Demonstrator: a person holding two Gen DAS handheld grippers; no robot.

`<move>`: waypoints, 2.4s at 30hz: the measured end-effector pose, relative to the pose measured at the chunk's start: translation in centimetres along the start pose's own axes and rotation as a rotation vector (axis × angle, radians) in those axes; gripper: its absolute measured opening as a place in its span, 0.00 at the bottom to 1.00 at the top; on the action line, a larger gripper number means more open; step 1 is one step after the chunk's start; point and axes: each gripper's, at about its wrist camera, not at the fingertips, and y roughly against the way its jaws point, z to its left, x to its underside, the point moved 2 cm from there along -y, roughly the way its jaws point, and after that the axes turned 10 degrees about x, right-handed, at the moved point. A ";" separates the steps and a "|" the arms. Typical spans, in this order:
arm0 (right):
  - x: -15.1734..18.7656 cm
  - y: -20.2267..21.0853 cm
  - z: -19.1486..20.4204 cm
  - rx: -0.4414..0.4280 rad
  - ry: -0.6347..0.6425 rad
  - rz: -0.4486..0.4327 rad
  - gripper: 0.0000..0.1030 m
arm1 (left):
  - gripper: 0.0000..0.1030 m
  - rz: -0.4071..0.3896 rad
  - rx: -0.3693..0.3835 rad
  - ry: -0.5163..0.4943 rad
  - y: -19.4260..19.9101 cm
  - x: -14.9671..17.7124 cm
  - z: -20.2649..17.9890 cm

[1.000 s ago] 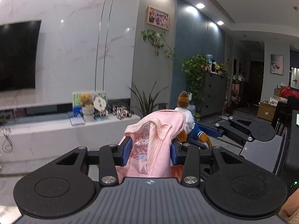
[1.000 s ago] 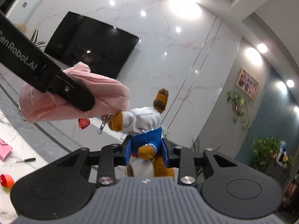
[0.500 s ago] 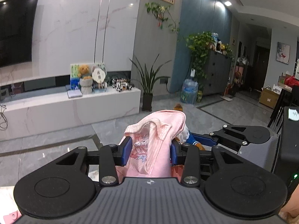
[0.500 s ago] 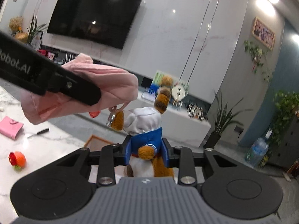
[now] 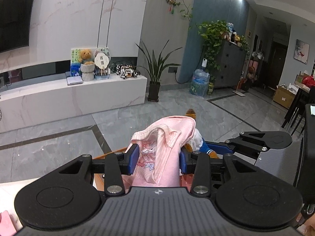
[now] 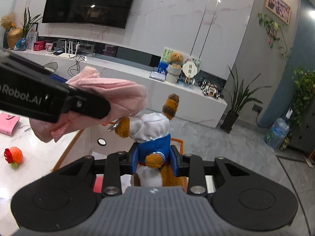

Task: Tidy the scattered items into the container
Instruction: 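Lift the bear and pink backpack and carry both over the orange box, then lower the bear and backpack into the box and open both tools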

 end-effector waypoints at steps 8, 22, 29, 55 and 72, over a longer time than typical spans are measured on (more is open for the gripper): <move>1.2 -1.5 0.4 -0.004 -0.012 0.060 0.34 | 0.46 0.043 -0.004 0.009 -1.9 1.0 0.6; 2.5 -4.5 1.4 -0.031 0.000 0.153 0.34 | 0.46 0.106 -0.020 0.052 -4.6 3.0 2.7; 2.6 -5.6 1.8 -0.036 0.005 0.167 0.34 | 0.46 0.127 -0.030 0.063 -5.1 3.4 3.5; 1.9 -5.3 2.1 -0.021 0.021 0.134 0.53 | 0.67 0.119 -0.075 0.023 -4.3 2.2 2.7; 0.8 -4.1 1.9 -0.018 0.022 0.111 0.53 | 0.67 0.113 -0.080 -0.008 -3.3 1.8 1.8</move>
